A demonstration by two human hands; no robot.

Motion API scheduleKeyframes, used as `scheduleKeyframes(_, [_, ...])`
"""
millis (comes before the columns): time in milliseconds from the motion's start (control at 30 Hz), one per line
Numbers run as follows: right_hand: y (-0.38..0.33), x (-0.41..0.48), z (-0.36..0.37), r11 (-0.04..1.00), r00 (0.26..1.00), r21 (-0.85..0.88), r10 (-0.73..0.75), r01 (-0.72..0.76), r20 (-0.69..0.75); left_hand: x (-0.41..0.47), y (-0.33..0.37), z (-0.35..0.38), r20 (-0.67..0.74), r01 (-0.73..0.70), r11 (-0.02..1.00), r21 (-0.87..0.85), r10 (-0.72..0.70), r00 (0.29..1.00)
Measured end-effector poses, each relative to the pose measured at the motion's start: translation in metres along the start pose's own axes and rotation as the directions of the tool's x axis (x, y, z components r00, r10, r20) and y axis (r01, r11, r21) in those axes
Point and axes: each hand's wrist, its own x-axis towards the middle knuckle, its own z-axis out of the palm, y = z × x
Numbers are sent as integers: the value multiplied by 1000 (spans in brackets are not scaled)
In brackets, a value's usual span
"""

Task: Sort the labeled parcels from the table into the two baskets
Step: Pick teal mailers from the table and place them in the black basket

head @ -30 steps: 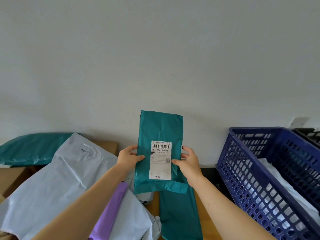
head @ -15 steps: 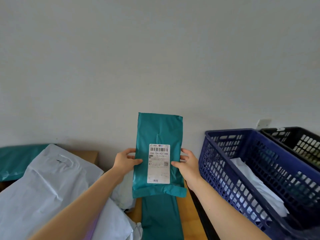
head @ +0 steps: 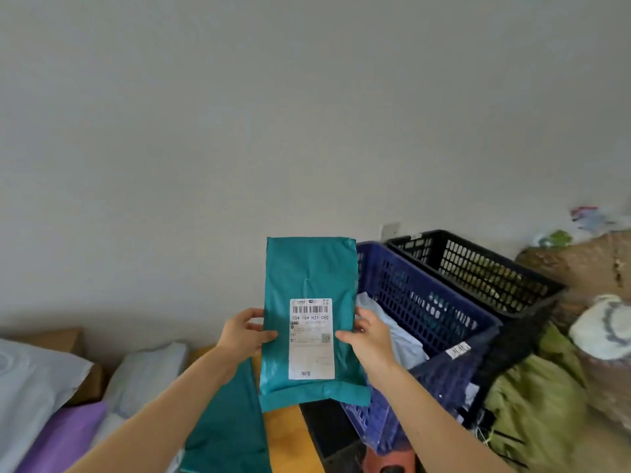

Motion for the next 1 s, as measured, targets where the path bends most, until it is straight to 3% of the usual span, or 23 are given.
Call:
scheduleKeyframes(300, [6,-74,-138,999,983,-34,-36,30,-181,-70,-10,131,120,20,998,55,-26,992])
scheduleKeyframes(533, [10,-89,-233,998,931,-48,-45,30,-361,-81,7,234,238,-46,994,103,20,971])
scheduleKeyframes(1000, [30,23,-380,993,876,-102,2,-58,-482,19,32,408,411,-49,990,130,-9,912])
